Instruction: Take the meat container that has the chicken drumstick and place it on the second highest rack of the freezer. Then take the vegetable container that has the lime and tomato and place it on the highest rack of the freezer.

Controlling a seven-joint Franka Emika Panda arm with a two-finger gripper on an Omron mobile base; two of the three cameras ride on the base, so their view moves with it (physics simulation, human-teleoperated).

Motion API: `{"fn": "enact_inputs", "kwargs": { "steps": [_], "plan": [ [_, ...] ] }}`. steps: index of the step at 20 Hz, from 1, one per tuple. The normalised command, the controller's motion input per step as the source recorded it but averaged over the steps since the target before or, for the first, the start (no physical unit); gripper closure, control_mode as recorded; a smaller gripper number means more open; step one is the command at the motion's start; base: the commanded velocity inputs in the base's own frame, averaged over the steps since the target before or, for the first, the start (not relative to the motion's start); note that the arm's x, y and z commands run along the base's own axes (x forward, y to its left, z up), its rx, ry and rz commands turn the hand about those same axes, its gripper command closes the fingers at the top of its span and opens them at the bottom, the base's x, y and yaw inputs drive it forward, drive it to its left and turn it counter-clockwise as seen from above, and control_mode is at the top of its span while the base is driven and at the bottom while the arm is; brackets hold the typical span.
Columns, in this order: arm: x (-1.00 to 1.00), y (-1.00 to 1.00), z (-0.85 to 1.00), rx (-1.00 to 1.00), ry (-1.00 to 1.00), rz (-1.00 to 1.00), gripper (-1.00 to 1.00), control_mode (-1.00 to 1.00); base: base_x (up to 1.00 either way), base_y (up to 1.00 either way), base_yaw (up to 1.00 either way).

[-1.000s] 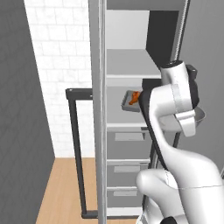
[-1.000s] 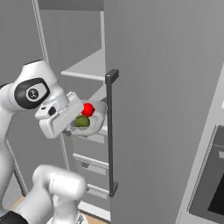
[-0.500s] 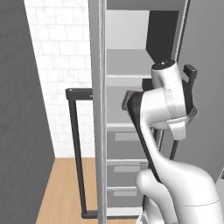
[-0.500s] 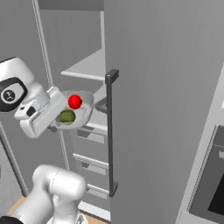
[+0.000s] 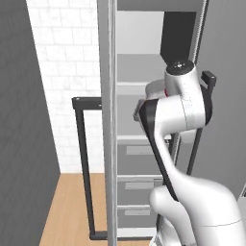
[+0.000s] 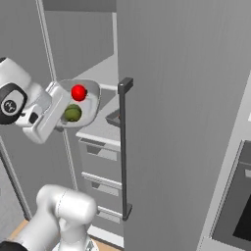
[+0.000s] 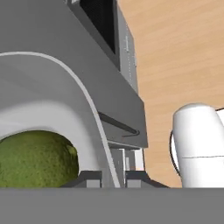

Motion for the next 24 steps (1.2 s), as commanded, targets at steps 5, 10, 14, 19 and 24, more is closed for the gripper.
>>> {"fn": "enact_inputs", "kwargs": {
  "steps": [5, 10, 14, 19, 24],
  "plan": [
    [0.68, 0.09, 0.15, 0.00, -0.13, 0.05, 1.00, -1.00, 0.00, 0.00, 0.00],
    [0.91, 0.00, 0.17, 0.00, 0.01, 0.04, 1.00, -1.00, 0.00, 0.00, 0.00],
    [0.94, 0.00, 0.23, 0.00, 0.07, 0.02, 1.00, -1.00, 0.00, 0.00, 0.00],
    [1.00, -0.11, 0.23, 0.02, 0.09, 0.01, 1.00, -1.00, 0.00, 0.00, 0.00],
    [1.00, -0.22, 0.13, 0.01, 0.11, 0.00, 1.00, -1.00, 0.00, 0.00, 0.00]
  ]
}}
